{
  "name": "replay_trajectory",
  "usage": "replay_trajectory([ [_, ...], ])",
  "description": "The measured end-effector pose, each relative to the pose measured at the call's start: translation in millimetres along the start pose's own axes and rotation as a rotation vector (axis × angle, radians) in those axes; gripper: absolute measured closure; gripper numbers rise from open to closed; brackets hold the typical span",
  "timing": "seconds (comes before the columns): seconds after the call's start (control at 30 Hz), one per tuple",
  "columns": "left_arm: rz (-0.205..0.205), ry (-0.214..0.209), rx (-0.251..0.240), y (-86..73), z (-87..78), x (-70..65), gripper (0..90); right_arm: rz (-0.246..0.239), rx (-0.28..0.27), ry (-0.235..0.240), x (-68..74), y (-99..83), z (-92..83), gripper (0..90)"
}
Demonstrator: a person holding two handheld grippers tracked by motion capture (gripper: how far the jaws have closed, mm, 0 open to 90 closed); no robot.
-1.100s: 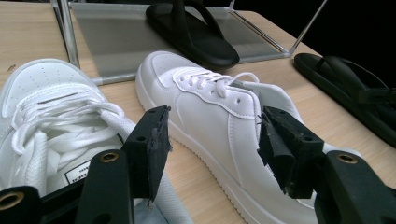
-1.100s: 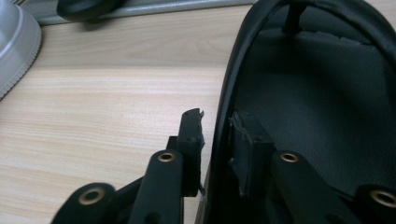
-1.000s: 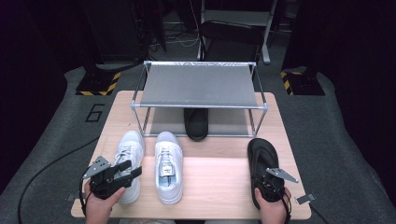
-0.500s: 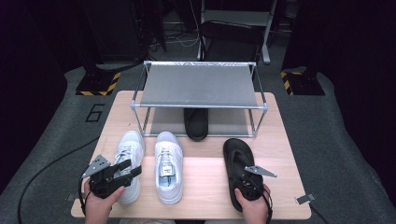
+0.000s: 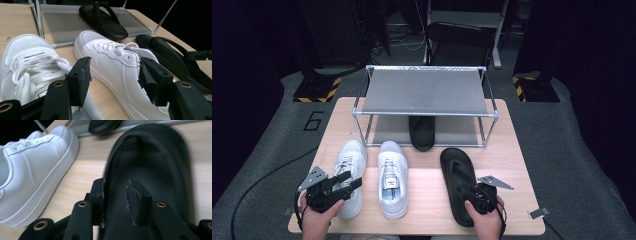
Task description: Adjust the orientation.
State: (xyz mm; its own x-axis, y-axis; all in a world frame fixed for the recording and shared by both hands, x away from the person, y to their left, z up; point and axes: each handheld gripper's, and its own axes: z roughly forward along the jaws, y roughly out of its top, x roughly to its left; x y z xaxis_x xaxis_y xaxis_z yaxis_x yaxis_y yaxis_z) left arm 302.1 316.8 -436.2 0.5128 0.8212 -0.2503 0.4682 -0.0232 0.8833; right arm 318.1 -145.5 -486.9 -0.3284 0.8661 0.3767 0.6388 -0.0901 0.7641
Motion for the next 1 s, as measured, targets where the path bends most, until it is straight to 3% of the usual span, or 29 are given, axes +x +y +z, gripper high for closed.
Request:
replay_trajectory([
  [0.2,-0.005,-0.002,-0.001,-0.5,0.5,-1.4,42.8,0.036,-0.048,-0.065,-27.7,-1.9,-19.0,62.2],
  [0.37,-0.004,-0.007,-0.001,1.2,1.8,-1.1,42.8,0.064,-0.038,-0.087,-43.6,-9.3,-23.8,61.7],
  [0.6,-0.007,-0.017,0.007,0.5,5.6,-2.3,42.8,0.045,-0.007,-0.062,-43.2,-14.6,-12.8,63.0],
  [0.63,-0.007,-0.016,0.007,0.5,5.8,-2.4,42.8,0.037,-0.011,-0.079,-41.2,-15.3,-10.4,69.6],
  [0.77,-0.011,-0.01,0.003,0.6,5.8,-1.0,42.8,0.036,-0.001,-0.074,-39.7,-13.8,-7.5,72.4],
  [0.8,-0.01,-0.014,0.009,1.1,5.2,0.3,42.8,0.011,0.004,-0.079,-35.9,-12.8,-5.1,73.5],
  [1.0,-0.009,-0.009,0.004,1.1,4.5,0.7,42.8,0.002,0.019,-0.062,-25.4,-12.1,0.7,73.7],
])
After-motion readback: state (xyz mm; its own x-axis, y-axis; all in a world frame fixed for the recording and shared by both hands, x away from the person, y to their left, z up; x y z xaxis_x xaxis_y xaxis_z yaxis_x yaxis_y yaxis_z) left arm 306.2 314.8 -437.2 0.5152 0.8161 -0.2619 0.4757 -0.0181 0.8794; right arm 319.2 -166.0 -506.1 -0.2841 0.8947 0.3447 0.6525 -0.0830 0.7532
